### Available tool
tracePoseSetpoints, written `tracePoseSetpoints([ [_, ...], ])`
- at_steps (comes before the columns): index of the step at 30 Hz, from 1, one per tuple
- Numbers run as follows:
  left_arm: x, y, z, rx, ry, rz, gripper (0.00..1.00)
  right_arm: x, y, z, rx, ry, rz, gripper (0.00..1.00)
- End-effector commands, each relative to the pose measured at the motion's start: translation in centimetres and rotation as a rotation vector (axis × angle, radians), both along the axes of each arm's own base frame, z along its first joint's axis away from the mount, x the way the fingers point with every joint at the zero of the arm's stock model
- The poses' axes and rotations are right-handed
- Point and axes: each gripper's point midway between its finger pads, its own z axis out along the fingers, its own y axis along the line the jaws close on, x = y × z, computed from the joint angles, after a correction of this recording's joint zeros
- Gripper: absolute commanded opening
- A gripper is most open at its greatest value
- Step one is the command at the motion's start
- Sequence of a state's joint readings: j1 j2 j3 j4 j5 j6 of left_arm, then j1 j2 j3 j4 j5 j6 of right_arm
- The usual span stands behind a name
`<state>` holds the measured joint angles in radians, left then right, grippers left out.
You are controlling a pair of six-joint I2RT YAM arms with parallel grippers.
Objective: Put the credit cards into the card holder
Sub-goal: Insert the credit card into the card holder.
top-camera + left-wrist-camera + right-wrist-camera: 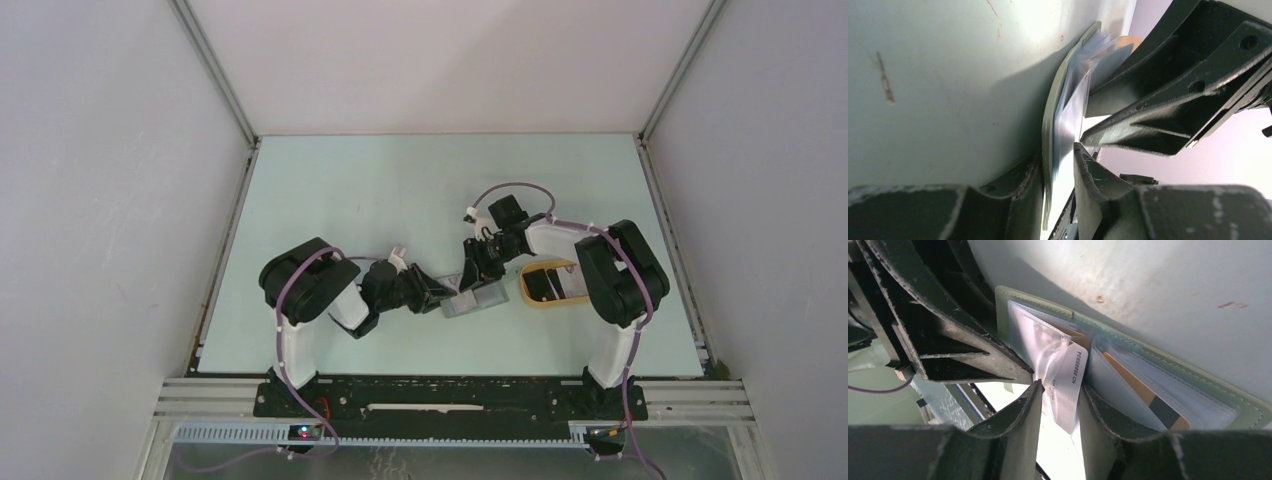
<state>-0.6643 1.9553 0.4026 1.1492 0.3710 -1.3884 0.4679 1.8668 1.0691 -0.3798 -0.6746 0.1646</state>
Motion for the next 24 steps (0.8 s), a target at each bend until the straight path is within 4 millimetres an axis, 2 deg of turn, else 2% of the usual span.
tracePoseSetpoints([
  [1,0.4,0.3,0.0,0.021,-0.016,0.012,0.32,-1.7,2.1,1.9,0.09,0.027,0.096,0.42],
  [7,0.3,0.3,0.0,0.018,-0.013,0.014,0.3,-2.2,2.7,2.3,0.127,0.061,0.113,0.43],
  [14,0.3,0.4,-0.2,0.011,-0.006,0.02,0.19,-1.0,1.7,2.3,0.082,0.003,0.094,0.43],
  [19,0.3,0.4,-0.2,0.007,-0.004,0.019,0.2,-0.6,1.2,2.1,0.079,0.013,0.072,0.43],
  [24,0.4,0.4,0.0,0.005,-0.01,0.019,0.25,-1.2,1.7,1.7,0.098,0.055,0.079,0.43],
])
